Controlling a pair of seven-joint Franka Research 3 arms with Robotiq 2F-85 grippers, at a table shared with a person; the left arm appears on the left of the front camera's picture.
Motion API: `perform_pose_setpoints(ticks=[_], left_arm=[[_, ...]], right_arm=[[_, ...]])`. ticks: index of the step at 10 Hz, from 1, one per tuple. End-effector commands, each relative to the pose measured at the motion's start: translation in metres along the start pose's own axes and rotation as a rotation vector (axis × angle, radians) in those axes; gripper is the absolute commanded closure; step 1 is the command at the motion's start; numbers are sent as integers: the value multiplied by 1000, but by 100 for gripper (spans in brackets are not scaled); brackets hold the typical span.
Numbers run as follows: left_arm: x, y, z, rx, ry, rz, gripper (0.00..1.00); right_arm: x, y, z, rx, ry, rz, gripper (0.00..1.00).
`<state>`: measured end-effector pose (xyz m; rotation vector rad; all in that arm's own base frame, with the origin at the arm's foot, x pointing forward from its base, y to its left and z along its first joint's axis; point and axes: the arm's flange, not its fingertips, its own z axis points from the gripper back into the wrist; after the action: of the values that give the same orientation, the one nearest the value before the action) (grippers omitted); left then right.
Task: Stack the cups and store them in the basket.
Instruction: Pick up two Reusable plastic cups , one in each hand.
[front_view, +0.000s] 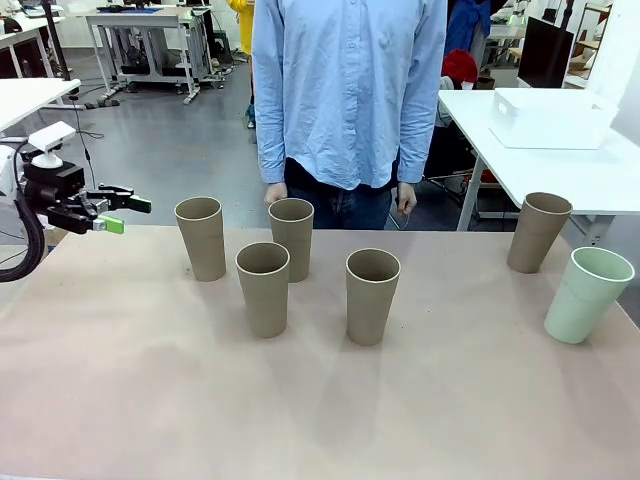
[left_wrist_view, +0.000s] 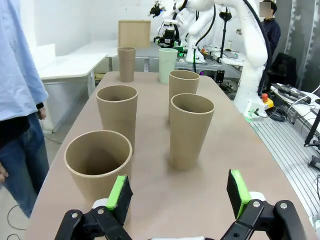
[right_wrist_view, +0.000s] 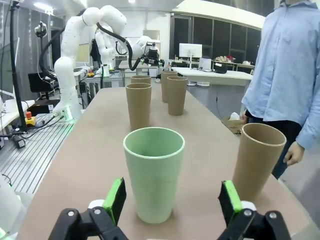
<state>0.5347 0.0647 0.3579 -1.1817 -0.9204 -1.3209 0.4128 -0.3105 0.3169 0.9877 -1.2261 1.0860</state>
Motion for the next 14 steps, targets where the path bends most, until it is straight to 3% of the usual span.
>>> perform_pose_setpoints(ticks=[1,4,7,14], left_arm=[[8,-4,5,2,-2,-32,0],[2,0,3,5,2,-9,0],[-30,6,-2,101,-130,-102,0],[-70,40,-14,179,-173,-132,0]], right_arm=[[14,-14,8,29,3,-10,0],[7,-8,4,13,7,9,0],[-20,19,-17,-34,-39,122,0],[-69,29,-63,26,4,27,0]])
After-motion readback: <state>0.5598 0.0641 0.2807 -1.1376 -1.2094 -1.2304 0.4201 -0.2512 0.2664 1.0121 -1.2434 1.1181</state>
